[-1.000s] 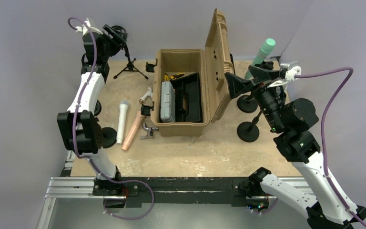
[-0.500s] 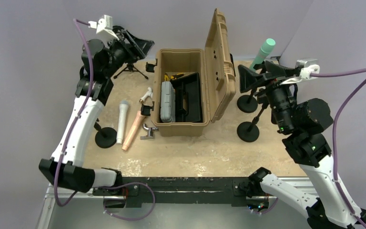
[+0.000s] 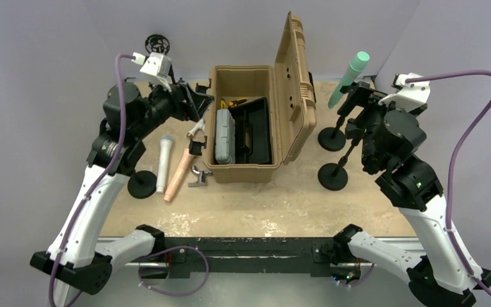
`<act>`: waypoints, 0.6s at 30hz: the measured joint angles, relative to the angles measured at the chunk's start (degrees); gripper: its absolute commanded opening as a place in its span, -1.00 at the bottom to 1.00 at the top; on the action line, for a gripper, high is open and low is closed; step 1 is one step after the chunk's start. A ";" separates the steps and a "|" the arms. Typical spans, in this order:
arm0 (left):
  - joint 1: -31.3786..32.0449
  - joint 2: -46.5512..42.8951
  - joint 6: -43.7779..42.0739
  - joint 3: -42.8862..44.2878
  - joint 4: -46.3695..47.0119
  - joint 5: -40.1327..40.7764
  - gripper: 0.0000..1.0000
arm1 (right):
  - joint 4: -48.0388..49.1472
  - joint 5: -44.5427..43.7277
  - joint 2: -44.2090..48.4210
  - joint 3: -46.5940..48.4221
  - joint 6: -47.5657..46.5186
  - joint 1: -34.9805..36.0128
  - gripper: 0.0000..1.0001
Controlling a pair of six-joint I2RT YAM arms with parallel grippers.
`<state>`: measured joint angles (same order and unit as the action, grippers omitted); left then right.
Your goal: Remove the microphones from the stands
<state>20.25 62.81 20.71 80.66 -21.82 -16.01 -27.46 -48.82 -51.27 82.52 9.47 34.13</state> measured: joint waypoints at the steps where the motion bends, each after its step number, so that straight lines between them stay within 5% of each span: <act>1: 0.59 -1.46 -1.18 -0.42 -0.24 1.11 0.49 | -1.29 -1.88 -0.22 0.00 0.22 0.00 0.97; 9: 4.66 -8.22 -7.13 -3.72 0.00 8.70 0.49 | -2.60 -9.90 -2.56 0.09 -0.52 -1.20 0.98; 18: 8.66 -7.48 -10.36 -5.60 -0.13 12.87 0.49 | 1.14 -0.48 -13.11 6.60 -0.85 -11.67 0.97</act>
<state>28.91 55.33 10.35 75.07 -21.96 -3.14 -26.33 -49.30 -64.38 89.12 8.62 22.46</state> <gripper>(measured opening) 0.746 0.987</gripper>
